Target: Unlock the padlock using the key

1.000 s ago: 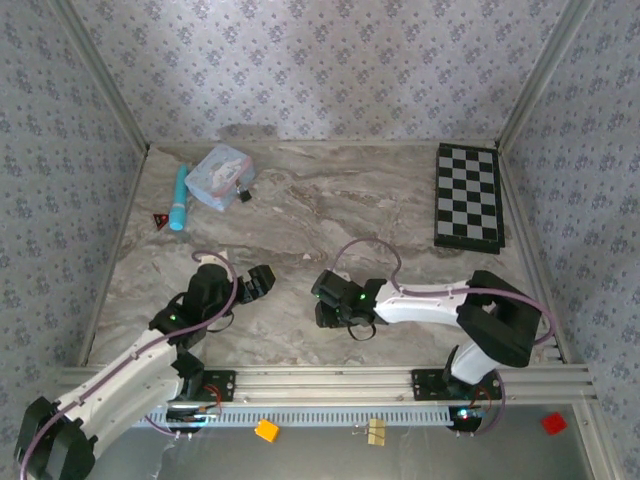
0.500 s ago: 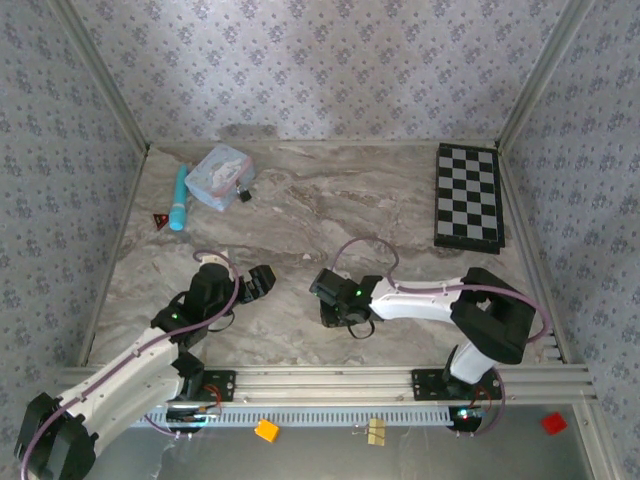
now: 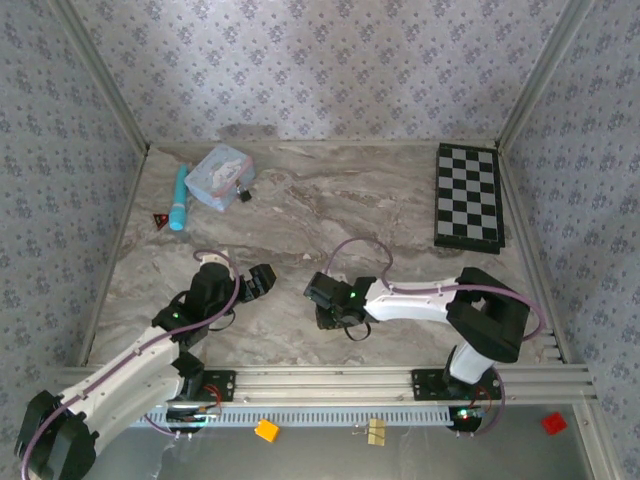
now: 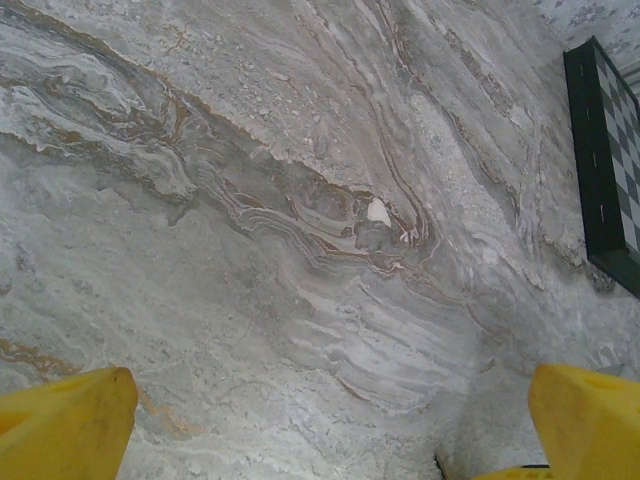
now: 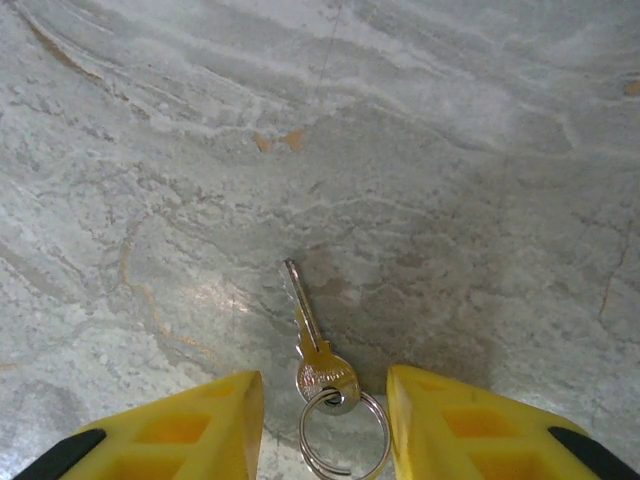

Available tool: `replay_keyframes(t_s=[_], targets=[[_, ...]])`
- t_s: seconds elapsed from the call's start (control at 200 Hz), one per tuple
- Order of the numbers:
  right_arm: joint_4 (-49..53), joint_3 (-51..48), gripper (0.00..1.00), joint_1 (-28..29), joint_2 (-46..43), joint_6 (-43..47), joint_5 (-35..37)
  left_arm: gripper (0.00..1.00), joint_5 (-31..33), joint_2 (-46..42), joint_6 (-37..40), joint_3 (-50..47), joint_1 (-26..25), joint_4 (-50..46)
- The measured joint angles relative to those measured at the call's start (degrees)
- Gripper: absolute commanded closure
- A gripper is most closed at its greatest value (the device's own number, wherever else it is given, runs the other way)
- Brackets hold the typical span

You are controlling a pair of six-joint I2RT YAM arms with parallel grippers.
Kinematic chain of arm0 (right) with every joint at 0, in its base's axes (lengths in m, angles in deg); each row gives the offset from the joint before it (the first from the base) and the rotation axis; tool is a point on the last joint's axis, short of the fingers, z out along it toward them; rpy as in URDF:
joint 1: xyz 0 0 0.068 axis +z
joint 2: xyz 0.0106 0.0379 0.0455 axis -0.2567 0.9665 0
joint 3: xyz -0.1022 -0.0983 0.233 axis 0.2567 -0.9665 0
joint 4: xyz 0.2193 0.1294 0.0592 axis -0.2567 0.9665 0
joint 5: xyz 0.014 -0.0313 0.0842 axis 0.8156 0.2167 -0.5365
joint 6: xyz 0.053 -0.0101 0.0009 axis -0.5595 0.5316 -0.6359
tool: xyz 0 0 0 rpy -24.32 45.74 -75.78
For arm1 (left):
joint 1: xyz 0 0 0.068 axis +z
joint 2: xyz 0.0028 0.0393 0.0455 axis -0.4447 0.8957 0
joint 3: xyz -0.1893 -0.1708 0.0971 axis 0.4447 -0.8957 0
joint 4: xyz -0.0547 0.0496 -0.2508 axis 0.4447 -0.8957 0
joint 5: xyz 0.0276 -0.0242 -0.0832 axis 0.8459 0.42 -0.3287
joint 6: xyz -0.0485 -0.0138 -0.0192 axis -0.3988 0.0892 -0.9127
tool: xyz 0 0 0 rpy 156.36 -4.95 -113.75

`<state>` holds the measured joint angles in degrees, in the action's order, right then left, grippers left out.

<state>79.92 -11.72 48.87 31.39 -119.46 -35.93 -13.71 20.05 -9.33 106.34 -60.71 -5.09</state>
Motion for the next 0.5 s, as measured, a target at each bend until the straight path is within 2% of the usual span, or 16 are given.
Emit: replay_keyframes(t_s=[0.22, 0.5], targets=[[2.19, 1.14, 0.68, 0.59, 0.74, 0.00, 1.53, 0.00, 0.37, 0.04, 0.00, -0.39, 0.00, 0.13], [8.39, 6.45, 0.69, 4.00, 5.11, 0.61, 6.75, 0.00, 1.31, -1.09, 0.00, -0.72, -0.22, -0.09]])
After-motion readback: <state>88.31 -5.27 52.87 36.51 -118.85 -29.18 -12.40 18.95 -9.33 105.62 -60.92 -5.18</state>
